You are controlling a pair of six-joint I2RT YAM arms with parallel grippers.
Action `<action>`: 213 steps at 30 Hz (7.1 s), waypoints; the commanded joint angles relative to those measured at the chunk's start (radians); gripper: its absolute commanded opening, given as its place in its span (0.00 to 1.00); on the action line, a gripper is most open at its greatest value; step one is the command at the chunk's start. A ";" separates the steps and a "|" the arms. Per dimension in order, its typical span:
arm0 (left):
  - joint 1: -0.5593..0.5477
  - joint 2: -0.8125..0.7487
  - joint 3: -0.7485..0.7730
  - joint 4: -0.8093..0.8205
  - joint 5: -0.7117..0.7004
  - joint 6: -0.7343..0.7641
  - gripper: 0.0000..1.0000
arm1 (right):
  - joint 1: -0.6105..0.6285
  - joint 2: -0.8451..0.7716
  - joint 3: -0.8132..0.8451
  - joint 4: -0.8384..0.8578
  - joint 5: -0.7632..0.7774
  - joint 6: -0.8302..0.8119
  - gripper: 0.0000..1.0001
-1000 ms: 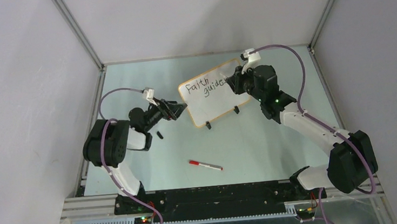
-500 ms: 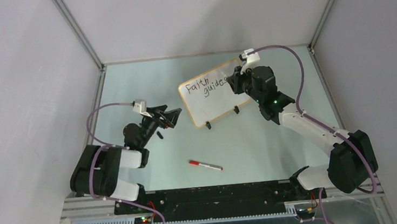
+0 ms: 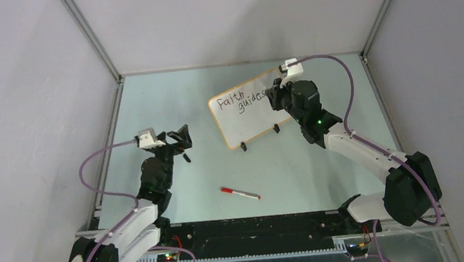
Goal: Write a sentence on the whiteboard
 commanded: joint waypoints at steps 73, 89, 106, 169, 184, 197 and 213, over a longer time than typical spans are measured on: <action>0.178 0.962 0.517 0.511 0.964 -0.322 0.55 | 0.000 0.004 -0.016 0.095 -0.047 0.030 0.00; 0.178 0.982 0.547 0.454 0.978 -0.304 0.41 | 0.016 0.025 -0.008 0.051 -0.061 0.045 0.00; 0.178 0.976 0.559 0.413 1.004 -0.281 0.00 | 0.065 0.003 -0.014 -0.003 0.006 0.044 0.00; 0.177 0.984 0.581 0.360 1.000 -0.274 0.00 | 0.084 0.100 0.035 -0.159 0.045 0.141 0.00; 0.177 0.979 0.575 0.363 0.999 -0.270 0.00 | 0.063 0.093 0.035 -0.181 0.059 0.175 0.00; 0.176 0.973 0.573 0.347 0.989 -0.259 0.00 | 0.070 0.174 0.080 -0.207 0.011 0.169 0.00; 0.176 0.960 0.579 0.316 0.969 -0.239 0.00 | 0.075 0.018 0.032 -0.234 0.063 0.142 0.00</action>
